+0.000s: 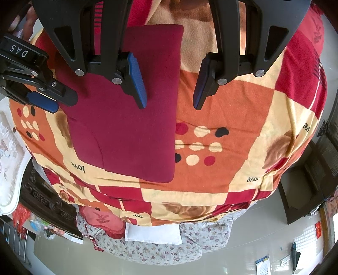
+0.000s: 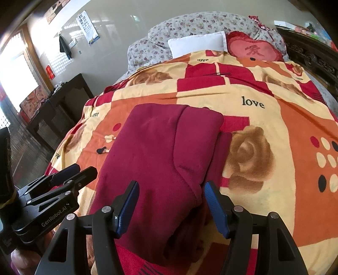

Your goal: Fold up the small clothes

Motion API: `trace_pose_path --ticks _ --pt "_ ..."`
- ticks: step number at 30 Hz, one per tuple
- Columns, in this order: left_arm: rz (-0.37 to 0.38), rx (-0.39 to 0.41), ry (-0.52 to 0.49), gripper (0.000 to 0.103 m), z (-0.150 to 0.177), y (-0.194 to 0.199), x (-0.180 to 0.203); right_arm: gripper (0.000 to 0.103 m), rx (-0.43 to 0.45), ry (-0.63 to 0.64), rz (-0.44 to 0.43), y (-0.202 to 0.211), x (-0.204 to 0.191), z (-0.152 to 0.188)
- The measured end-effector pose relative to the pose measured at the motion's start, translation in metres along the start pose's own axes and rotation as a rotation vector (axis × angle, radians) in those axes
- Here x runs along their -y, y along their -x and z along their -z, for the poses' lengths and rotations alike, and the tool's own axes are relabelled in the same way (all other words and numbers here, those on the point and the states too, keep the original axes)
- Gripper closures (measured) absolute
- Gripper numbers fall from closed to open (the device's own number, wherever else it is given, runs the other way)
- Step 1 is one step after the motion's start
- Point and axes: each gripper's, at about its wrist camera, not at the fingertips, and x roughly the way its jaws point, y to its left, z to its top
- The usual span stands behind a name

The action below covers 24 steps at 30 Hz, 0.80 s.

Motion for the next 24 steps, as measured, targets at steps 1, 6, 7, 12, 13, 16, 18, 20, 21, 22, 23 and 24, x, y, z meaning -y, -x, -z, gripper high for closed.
trace_pose_path --ticks 1,6,7,12,13,16,18,20,21,22,23,24 --pt "0.001 0.000 0.001 0.058 -0.0001 0.0002 0.0003 0.041 -0.002 0.000 -0.002 -0.0007 -0.0003 0.0002" --pt "-0.001 -0.003 -0.002 0.058 0.0016 -0.0016 0.0008 0.041 -0.006 0.001 -0.004 -0.0029 -0.0008 0.0001" --pt "-0.001 -0.003 -0.002 0.058 0.0016 -0.0018 0.0007 0.041 -0.009 0.001 -0.005 -0.0037 -0.0011 0.0004" --pt "0.001 -0.006 0.002 0.058 0.0025 -0.0026 0.0010 0.041 -0.019 0.004 -0.007 -0.0075 -0.0009 -0.0005" --pt "0.001 -0.007 0.002 0.058 0.0029 -0.0030 0.0008 0.041 -0.020 0.004 -0.008 -0.0078 -0.0008 -0.0007" --pt "0.000 -0.008 0.000 0.058 0.0028 -0.0028 0.0011 0.041 -0.019 0.003 -0.008 -0.0076 -0.0011 -0.0004" --pt "0.001 -0.008 -0.003 0.058 0.0044 -0.0034 0.0007 0.041 -0.020 0.004 -0.006 -0.0079 -0.0013 -0.0004" --pt "0.000 -0.009 -0.008 0.058 0.0049 -0.0051 0.0001 0.041 -0.024 0.005 -0.008 -0.0079 -0.0014 -0.0006" --pt "0.000 -0.011 -0.008 0.058 0.0044 -0.0058 0.0005 0.041 -0.026 0.005 -0.008 -0.0087 -0.0013 -0.0008" --pt "0.000 -0.013 -0.007 0.058 0.0043 -0.0063 0.0001 0.041 -0.028 0.005 -0.008 -0.0094 -0.0011 -0.0009" --pt "0.000 -0.014 -0.007 0.058 0.0045 -0.0067 -0.0010 0.041 -0.029 0.005 -0.010 -0.0100 -0.0007 -0.0011" --pt "-0.001 -0.014 -0.008 0.058 0.0037 -0.0067 -0.0003 0.041 -0.031 0.006 -0.011 -0.0104 -0.0009 -0.0010"
